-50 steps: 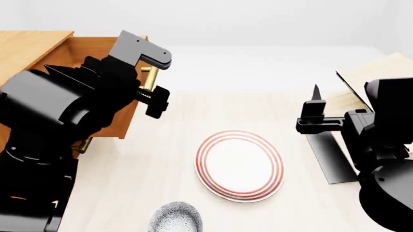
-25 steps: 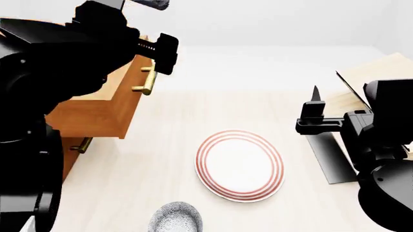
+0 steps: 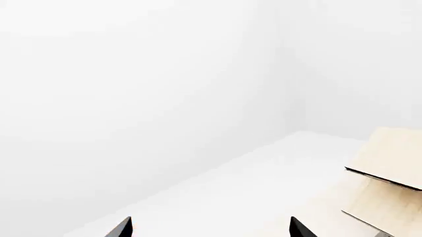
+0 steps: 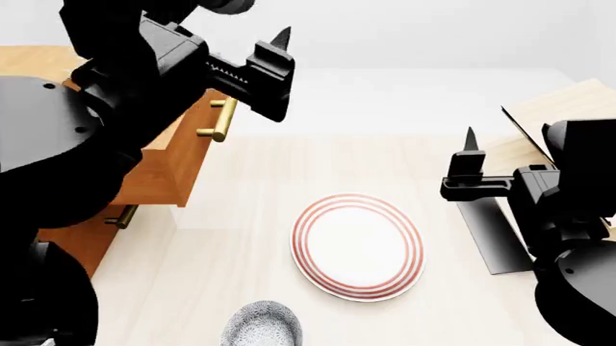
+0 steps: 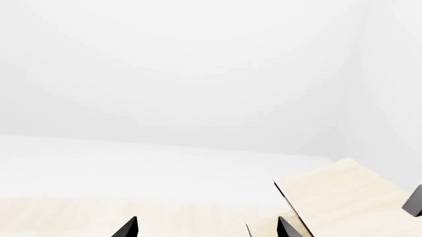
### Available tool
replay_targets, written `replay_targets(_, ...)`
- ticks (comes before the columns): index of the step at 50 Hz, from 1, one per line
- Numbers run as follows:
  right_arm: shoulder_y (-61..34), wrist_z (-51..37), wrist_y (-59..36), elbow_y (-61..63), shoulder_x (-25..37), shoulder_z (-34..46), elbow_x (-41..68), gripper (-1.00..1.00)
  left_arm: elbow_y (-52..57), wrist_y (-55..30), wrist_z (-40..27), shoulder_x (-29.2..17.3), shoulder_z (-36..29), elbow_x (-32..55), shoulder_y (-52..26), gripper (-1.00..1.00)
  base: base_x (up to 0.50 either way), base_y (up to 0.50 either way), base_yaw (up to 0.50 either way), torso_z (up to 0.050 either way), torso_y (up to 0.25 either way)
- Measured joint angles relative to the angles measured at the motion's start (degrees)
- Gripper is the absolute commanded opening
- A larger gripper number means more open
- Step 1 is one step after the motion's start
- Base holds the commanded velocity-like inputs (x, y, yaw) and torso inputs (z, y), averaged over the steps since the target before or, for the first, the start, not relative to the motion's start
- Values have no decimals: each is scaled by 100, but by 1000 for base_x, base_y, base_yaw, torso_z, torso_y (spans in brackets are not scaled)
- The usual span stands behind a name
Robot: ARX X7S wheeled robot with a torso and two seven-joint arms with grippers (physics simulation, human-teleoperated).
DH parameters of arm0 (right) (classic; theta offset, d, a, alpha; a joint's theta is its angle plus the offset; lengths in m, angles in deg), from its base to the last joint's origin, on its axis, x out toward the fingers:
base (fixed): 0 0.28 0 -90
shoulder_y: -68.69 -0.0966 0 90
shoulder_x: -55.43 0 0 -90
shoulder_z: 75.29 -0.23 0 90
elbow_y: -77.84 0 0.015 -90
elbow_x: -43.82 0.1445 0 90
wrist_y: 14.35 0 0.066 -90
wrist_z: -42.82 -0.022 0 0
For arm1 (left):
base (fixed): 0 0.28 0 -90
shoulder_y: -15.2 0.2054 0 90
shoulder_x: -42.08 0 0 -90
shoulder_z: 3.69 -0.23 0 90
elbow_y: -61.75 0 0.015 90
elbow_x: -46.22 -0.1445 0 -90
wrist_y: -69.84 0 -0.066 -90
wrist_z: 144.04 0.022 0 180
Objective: Open the top drawer of the cabinet and put the bowl in it.
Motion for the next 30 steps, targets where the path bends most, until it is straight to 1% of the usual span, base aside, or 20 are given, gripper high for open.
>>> replay_targets(7,32,-10,28,18,3,-14,5,100,689,-24,-354,68,229,849,555,100,0,0,0,0,0)
replay_targets(14,55,-14,52,32,6,-9,-1,100,1279,71,-501,42,219,1449,1207,100,0,0,0,0,0)
replay_targets(19,72,-16,70,38,6,-1,-9,100,1677,220,-380,-50,89,1551,1703,100,0,0,0,0,0)
replay_targets(30,116,-5,122,33,2,22,-37,100,2318,555,-63,-343,-337,1370,2755,100,0,0,0,0,0)
